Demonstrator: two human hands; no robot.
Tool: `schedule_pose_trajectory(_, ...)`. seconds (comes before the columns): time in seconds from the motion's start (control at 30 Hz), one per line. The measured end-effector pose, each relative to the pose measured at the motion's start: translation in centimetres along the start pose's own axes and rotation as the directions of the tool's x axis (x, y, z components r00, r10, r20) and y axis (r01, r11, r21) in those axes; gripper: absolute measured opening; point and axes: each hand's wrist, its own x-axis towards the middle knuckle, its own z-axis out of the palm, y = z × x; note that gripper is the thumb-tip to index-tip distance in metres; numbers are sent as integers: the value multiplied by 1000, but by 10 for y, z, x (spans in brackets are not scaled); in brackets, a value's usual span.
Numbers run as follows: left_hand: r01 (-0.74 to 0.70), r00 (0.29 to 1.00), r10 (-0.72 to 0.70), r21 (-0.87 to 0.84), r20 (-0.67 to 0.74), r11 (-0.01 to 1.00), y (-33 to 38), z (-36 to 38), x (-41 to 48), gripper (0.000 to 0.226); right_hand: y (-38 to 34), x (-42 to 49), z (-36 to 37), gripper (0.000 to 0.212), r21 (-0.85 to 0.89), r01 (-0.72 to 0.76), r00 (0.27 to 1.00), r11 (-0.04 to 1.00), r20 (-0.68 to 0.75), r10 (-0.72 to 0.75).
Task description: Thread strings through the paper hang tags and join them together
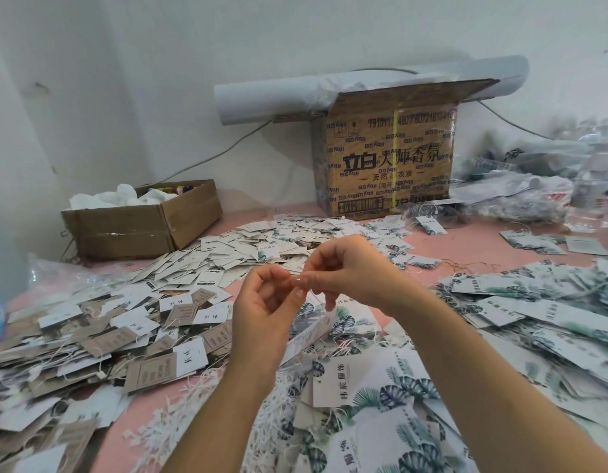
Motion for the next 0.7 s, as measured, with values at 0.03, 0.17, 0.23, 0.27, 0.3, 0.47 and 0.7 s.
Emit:
schedule_pose_trajectory(0.03, 0, 1000, 0, -4, 0, 1000, 0, 0, 0, 21, 0, 0, 0, 11, 9, -14, 1000, 1000, 11, 14)
schedule_pose_trajectory(0.17, 2, 1000, -3, -52, -21, 999, -1, 2, -1, 23, 1, -1, 0, 9, 73, -31, 999, 997, 21, 29)
schedule_pose_trajectory(0.23, -6, 999, 4, -61, -38, 998, 0, 2, -1, 26, 1, -1, 1, 9, 115, -28, 999, 993, 22, 26)
schedule_pose_trajectory(0.27, -11, 999, 8, -61, -47, 998, 0, 1, -1, 26, 0, -1, 2, 10, 137, -29, 999, 990, 28, 25)
schedule_pose_trajectory(0.3, -16, 998, 13, -56, -56, 998, 0, 1, -1, 26, 0, -1, 2, 10, 164, -32, 999, 986, 40, 26)
schedule_pose_trajectory(0.47, -28, 998, 28, -11, -59, 1000, 3, 0, -1, 23, -2, -2, 0, 11, 282, -52, 994, 958, 110, 21)
schedule_pose_trajectory(0.7, -56, 998, 55, 23, 39, 998, 3, -2, -2, 23, -2, -5, -6, 11, 284, -88, 984, 955, 175, 39)
